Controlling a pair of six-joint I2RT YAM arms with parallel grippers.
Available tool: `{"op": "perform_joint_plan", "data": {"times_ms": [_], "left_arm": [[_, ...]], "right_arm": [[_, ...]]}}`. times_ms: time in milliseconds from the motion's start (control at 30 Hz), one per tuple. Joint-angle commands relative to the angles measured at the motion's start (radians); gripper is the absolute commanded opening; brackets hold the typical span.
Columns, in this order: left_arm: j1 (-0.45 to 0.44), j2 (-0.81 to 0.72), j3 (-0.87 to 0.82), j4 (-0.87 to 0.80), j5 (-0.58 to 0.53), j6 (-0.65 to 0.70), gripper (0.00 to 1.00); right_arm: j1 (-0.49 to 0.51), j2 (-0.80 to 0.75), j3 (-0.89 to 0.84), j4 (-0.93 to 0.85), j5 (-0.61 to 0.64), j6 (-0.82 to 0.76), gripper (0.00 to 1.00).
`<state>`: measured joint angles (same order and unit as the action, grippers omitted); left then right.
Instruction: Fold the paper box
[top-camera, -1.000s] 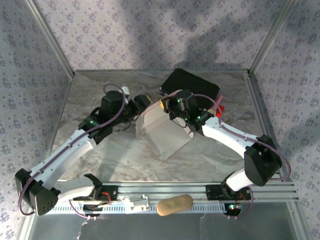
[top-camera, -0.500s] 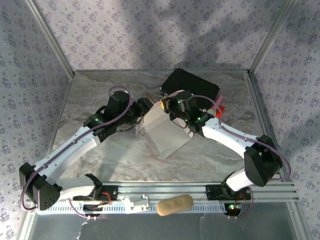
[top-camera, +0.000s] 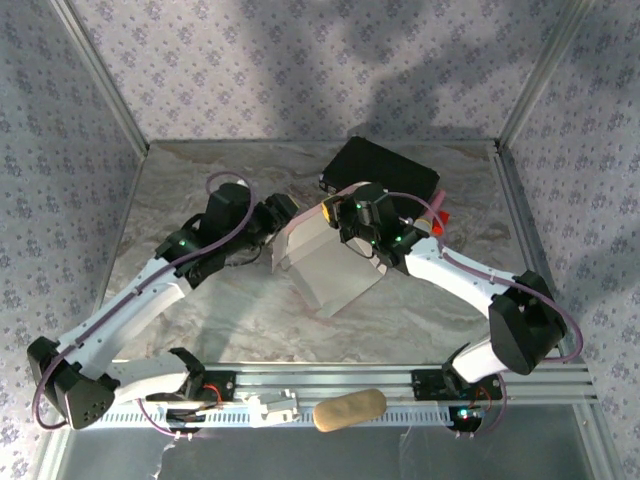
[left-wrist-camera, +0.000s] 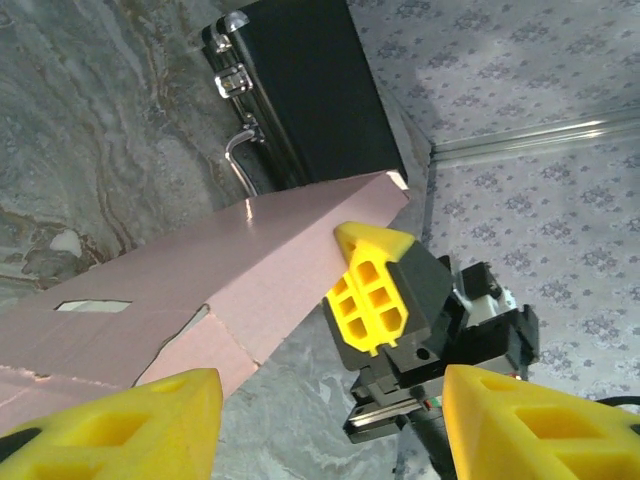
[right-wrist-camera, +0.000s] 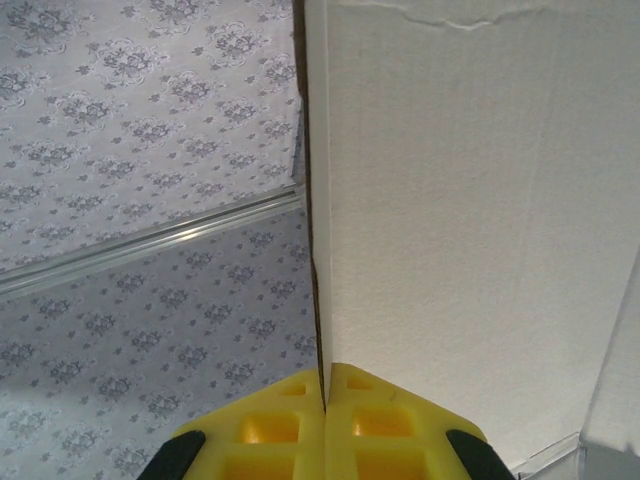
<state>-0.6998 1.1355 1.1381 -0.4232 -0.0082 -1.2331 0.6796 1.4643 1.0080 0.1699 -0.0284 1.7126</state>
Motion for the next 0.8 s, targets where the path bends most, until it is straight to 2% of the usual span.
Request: {"op": "perform_joint_plan", "data": {"times_ms": [0, 567, 767], "left_arm": [[0.008, 0.033, 0.035, -0.008, 0.027, 0.027, 0.6], [-0.019, 0.144, 0.053, 0.053, 0.068, 0.034, 0.59], [-0.035, 0.144, 0.062, 0.041, 0.044, 0.017, 0.59]], "right_arm": [[0.007, -0.019, -0.002, 0.022, 0.023, 0.008, 0.0], [0.011, -0.021, -0.002, 0.029, 0.024, 0.008, 0.0], [0.008, -0.021, -0.006, 0.036, 0.022, 0.008, 0.0]]}}
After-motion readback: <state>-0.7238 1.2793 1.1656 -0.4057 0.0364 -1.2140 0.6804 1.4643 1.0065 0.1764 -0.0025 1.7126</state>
